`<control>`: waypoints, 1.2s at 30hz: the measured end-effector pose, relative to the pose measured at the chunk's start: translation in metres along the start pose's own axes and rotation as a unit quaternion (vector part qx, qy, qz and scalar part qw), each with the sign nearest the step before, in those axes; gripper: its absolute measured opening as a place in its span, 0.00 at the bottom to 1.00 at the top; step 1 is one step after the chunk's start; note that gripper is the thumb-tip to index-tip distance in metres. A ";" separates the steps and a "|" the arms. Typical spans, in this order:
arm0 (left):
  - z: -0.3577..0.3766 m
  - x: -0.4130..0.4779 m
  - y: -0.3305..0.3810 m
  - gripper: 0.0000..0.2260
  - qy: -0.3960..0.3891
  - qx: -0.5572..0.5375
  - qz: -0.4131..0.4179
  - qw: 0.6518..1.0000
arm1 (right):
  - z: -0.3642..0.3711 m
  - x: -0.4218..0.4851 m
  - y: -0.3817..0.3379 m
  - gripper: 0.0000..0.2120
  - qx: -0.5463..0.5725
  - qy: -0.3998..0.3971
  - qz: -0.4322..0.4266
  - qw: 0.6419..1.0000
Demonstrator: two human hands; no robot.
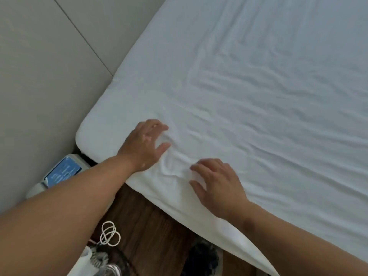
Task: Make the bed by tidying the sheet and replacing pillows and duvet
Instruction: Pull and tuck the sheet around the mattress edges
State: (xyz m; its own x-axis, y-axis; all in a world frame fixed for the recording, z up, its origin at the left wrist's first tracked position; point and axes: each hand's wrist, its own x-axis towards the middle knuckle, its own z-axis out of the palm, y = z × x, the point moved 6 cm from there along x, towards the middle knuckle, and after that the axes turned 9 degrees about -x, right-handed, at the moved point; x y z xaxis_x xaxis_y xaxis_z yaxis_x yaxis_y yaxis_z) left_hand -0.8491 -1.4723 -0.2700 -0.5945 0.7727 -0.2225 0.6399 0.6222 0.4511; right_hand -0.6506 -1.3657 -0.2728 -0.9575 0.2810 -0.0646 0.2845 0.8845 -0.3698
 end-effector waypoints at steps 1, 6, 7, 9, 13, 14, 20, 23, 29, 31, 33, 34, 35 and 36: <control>-0.005 0.013 -0.004 0.25 0.025 0.010 -0.038 0.999 | -0.003 0.023 -0.006 0.20 -0.013 0.029 -0.004 0.999; 0.013 0.070 -0.025 0.32 -0.009 0.104 -0.099 0.990 | 0.012 0.138 0.024 0.35 -0.117 -0.038 0.122 0.985; 0.013 0.070 -0.043 0.33 0.007 0.118 -0.114 0.986 | 0.021 0.145 0.025 0.36 -0.138 -0.045 0.139 0.980; 0.004 0.063 -0.088 0.35 0.041 0.120 -0.170 0.977 | 0.042 0.149 0.005 0.39 -0.163 -0.051 0.133 0.976; -0.032 0.023 -0.187 0.37 0.055 0.062 -0.310 0.947 | 0.077 0.156 -0.072 0.37 -0.168 -0.069 0.030 0.983; -0.041 0.012 -0.207 0.38 0.047 0.028 -0.342 0.938 | 0.083 0.159 -0.088 0.36 -0.162 -0.088 -0.010 0.983; -0.081 0.042 -0.162 0.32 0.121 0.061 -0.394 0.909 | 0.033 0.146 -0.097 0.26 0.019 -0.065 -0.170 0.983; -0.038 0.103 -0.038 0.31 0.077 0.095 -0.147 0.982 | -0.001 0.144 0.019 0.31 -0.108 0.004 0.051 0.993; 0.072 0.078 0.060 0.34 0.024 0.152 0.017 0.988 | -0.002 0.006 0.120 0.38 -0.167 -0.048 0.174 0.969; 0.088 0.036 0.072 0.36 0.007 0.152 0.112 0.982 | 0.009 -0.053 0.102 0.39 -0.169 -0.071 0.144 0.973; 0.103 0.003 0.096 0.35 -0.038 0.153 0.242 0.957 | 0.005 -0.087 0.098 0.36 -0.131 -0.059 0.097 0.985; 0.107 0.003 0.109 0.34 -0.059 0.150 0.280 0.947 | -0.005 -0.090 0.105 0.33 -0.101 -0.040 0.090 0.990; 0.108 0.016 0.126 0.33 -0.064 0.140 0.291 0.944 | -0.018 -0.084 0.120 0.31 -0.091 -0.013 0.098 0.991; 0.105 0.040 0.145 0.33 -0.056 0.124 0.270 0.953 | -0.034 -0.071 0.140 0.31 -0.101 0.011 0.126 0.987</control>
State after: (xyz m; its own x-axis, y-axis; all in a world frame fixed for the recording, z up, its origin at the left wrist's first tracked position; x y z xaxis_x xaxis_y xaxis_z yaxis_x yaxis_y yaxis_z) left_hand -0.7287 -1.3377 -0.3043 -0.0996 0.9885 -0.1134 0.9411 0.1306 0.3118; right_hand -0.5410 -1.2493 -0.2881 -0.8547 0.5076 -0.1088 0.5189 0.8413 -0.1513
